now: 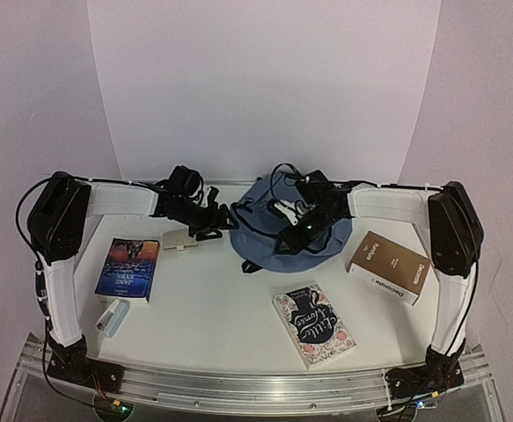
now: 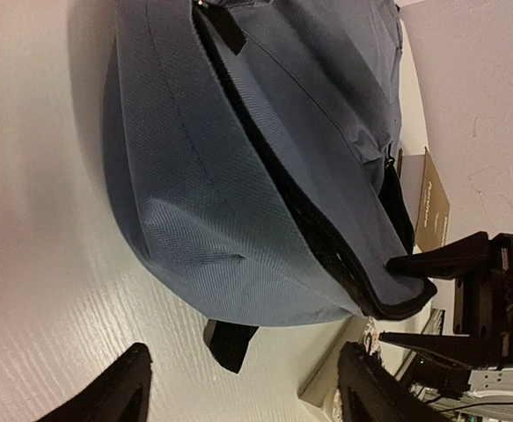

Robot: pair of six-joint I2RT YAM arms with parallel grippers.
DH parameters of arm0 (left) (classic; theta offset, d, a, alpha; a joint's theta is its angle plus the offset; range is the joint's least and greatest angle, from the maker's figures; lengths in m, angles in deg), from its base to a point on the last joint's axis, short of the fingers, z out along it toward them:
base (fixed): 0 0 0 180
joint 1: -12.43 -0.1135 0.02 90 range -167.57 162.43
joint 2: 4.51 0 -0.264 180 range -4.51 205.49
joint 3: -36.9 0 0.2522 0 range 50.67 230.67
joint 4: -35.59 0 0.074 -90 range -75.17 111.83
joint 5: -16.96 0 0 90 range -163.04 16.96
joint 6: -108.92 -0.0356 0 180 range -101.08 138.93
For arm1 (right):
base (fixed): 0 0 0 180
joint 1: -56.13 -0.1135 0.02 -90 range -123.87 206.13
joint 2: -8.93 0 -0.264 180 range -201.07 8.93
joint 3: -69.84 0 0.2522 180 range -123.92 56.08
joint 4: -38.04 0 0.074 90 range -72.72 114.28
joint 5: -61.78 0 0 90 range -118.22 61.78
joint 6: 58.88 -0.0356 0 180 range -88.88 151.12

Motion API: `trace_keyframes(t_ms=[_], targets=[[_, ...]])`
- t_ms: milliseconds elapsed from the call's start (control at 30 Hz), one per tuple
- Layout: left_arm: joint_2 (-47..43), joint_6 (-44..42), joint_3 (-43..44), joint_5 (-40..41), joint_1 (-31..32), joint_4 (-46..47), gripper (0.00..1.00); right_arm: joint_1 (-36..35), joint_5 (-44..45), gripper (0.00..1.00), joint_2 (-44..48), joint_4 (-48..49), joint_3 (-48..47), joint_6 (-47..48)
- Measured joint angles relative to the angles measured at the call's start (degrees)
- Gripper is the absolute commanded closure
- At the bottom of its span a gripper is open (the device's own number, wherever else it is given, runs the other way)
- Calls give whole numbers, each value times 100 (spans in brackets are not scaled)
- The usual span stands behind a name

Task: Pack the student bag
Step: Unzip the student bag at the center of the board.

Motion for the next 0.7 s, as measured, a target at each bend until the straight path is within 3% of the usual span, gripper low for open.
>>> trace_keyframes(t_ms=[200, 333, 400, 500, 600, 700], targets=[[689, 267, 54, -178, -43, 483, 60, -98, -325, 61, -422, -14, -106, -145], [1146, 379, 262, -208, -142, 488, 65, -368, -410, 44, -930, -6, -390, -270], [1254, 456, 360, -277, -246, 478, 63, -509, -434, 37, -1087, -9, -550, -347], [1282, 527, 397, -345, -442, 505, 49, -691, -530, 29, -1150, -16, -840, -494], [1213, 582, 206, -434, -629, 769, 39, -797, -588, 27, -1147, -7, -1072, -628], [827, 631, -311, -381, -720, 1010, 35, -832, -589, 28, -1109, -21, -1114, -680]])
